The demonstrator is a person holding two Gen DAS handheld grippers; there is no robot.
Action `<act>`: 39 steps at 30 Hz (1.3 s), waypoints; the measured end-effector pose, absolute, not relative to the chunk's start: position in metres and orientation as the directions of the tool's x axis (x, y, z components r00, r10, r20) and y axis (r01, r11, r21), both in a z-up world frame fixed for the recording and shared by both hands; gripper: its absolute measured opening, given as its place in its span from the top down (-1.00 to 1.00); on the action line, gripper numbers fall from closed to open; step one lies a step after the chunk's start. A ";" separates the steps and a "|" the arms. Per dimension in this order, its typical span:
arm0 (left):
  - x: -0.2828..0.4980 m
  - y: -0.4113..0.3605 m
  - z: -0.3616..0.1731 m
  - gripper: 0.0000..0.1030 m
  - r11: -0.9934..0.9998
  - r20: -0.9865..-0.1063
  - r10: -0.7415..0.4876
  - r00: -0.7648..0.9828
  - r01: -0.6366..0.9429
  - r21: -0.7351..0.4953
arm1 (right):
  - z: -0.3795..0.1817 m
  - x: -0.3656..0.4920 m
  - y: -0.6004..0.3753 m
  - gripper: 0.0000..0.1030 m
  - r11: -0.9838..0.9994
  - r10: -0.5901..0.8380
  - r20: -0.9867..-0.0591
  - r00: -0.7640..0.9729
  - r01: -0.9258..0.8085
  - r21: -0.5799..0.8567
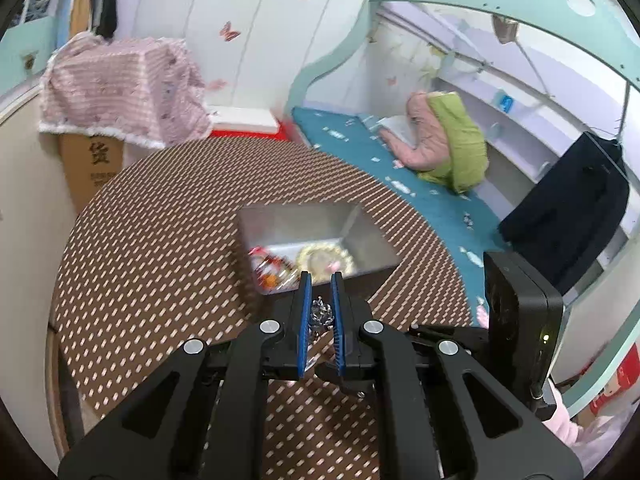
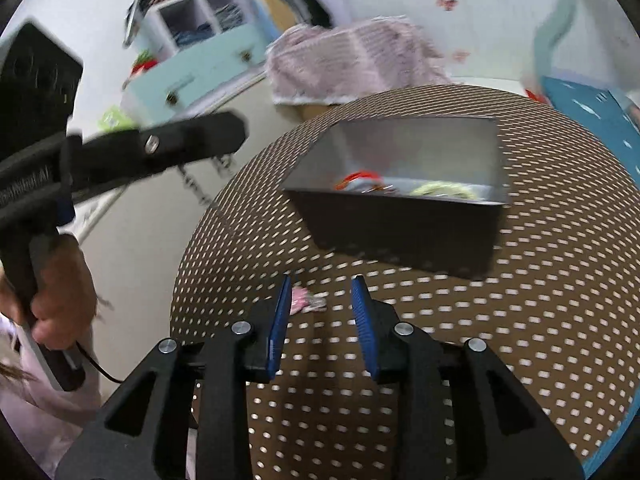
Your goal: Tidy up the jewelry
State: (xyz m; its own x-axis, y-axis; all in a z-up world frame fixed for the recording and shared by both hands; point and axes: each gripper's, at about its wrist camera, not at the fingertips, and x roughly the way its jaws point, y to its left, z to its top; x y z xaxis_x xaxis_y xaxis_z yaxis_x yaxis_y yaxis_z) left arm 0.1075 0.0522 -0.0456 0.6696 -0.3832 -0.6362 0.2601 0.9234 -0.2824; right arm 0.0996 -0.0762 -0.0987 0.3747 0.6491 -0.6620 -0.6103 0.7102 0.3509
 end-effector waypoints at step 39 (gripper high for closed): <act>0.099 0.083 -0.086 0.80 0.929 -0.692 -0.357 0.627 0.161 -0.333 | -0.110 0.117 -0.041 0.85 0.729 0.574 -0.725 0.380 -0.641 0.242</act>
